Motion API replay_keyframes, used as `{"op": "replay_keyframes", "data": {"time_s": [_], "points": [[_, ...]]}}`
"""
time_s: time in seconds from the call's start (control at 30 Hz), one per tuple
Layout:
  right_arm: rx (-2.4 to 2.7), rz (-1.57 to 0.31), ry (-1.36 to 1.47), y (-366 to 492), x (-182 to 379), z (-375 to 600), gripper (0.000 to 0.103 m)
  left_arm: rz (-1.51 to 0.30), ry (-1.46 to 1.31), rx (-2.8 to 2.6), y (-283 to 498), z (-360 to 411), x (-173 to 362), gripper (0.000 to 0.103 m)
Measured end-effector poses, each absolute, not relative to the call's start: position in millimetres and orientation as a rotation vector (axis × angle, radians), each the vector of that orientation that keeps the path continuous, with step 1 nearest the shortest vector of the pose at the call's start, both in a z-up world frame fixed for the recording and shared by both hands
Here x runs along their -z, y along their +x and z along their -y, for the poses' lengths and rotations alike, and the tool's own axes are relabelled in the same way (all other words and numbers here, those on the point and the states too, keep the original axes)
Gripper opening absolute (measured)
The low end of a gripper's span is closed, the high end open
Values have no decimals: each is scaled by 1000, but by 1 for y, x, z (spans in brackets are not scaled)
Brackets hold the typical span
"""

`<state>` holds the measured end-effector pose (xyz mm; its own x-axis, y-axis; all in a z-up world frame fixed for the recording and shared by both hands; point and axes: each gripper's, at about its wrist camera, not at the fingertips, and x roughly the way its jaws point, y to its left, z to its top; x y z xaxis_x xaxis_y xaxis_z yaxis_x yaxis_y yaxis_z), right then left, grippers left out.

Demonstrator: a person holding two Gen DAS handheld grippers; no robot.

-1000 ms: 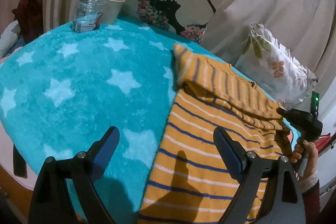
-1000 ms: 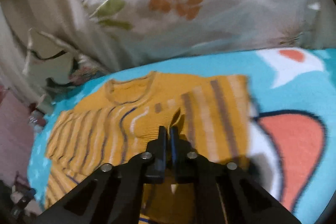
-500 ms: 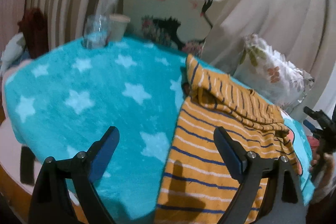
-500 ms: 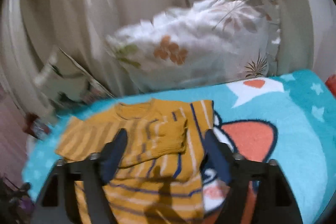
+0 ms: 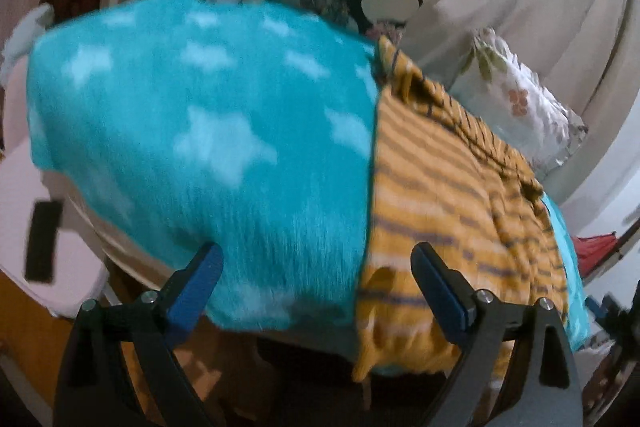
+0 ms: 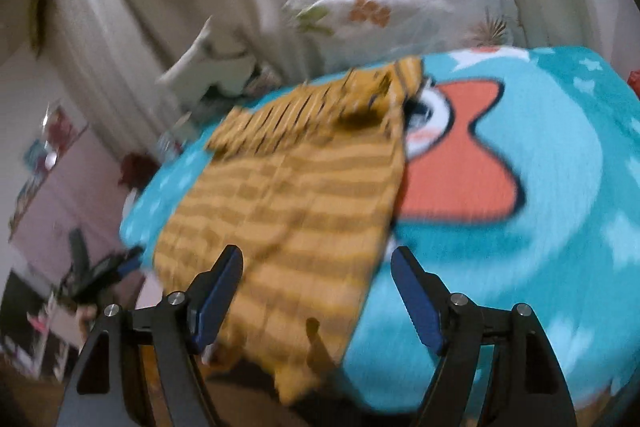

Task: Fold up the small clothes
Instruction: 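Grasp the sweater hem with both grippers and lift it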

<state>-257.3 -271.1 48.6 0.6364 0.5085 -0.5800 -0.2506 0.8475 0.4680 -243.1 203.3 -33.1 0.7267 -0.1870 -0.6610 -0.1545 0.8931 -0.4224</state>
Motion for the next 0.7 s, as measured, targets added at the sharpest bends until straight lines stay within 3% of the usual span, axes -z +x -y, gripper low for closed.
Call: {"op": "replay_keyframes", "data": {"time_s": [0.23, 0.6, 0.63, 0.67, 0.7], "points": [[-551, -866, 424, -300, 5, 248, 82, -796, -519, 188, -245, -180, 75, 94], [-486, -951, 483, -271, 56, 222, 81, -775, -592, 338, -230, -177, 88, 99], [-484, -958, 486, -270, 59, 220, 77, -776, -586, 348, -232, -175, 87, 91], [-484, -968, 489, -269, 62, 218, 71, -785, -578, 364, -233, -173, 86, 76], [-483, -981, 490, -269, 66, 216, 55, -796, -573, 380, -234, -171, 85, 67]]}}
